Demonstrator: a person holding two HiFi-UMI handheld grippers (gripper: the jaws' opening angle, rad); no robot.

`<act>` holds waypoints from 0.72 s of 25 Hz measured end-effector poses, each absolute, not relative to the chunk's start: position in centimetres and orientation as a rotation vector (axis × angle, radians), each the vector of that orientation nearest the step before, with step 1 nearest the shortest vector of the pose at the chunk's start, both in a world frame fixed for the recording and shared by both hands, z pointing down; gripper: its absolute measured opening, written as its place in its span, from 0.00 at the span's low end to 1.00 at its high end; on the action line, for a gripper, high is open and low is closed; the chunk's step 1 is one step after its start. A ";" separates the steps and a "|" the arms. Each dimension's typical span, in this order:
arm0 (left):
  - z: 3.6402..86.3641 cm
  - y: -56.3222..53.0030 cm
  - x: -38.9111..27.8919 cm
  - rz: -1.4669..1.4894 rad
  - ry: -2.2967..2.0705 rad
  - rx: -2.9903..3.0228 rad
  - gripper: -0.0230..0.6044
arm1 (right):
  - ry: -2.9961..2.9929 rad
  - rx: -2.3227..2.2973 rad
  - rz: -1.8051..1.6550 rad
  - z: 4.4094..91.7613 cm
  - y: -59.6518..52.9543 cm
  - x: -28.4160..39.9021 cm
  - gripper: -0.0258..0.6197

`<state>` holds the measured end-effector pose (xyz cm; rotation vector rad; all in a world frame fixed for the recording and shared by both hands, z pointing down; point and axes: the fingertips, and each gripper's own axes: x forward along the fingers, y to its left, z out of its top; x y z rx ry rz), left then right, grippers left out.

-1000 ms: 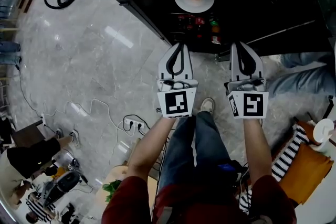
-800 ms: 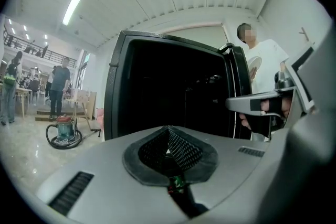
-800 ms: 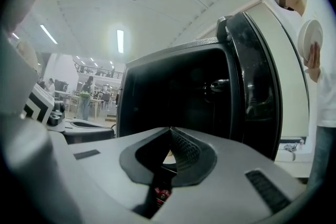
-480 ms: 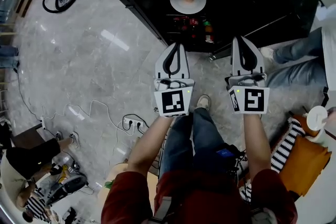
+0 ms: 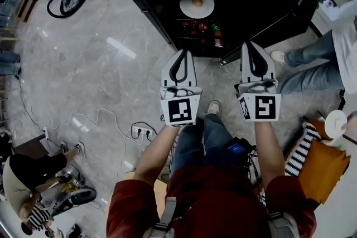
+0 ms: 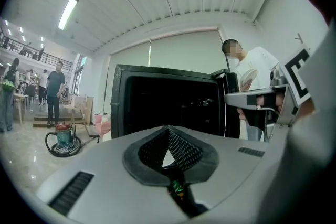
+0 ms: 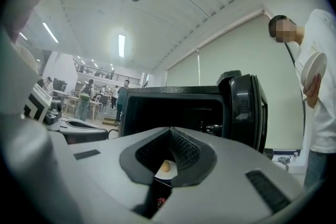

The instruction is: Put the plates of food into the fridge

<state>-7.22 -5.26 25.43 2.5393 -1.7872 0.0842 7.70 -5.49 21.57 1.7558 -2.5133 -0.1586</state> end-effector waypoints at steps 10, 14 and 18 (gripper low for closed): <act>21.6 -3.2 -7.8 0.072 -1.811 2.558 0.05 | -2.538 1.773 -0.208 17.1 -3.6 7.5 0.06; 19.8 -2.6 -8.4 0.065 -1.836 2.563 0.05 | -2.539 1.803 -0.193 15.8 -2.8 8.2 0.06; 17.9 -1.6 -8.7 0.057 -1.853 2.585 0.05 | -2.548 1.805 -0.197 14.3 -1.8 8.3 0.06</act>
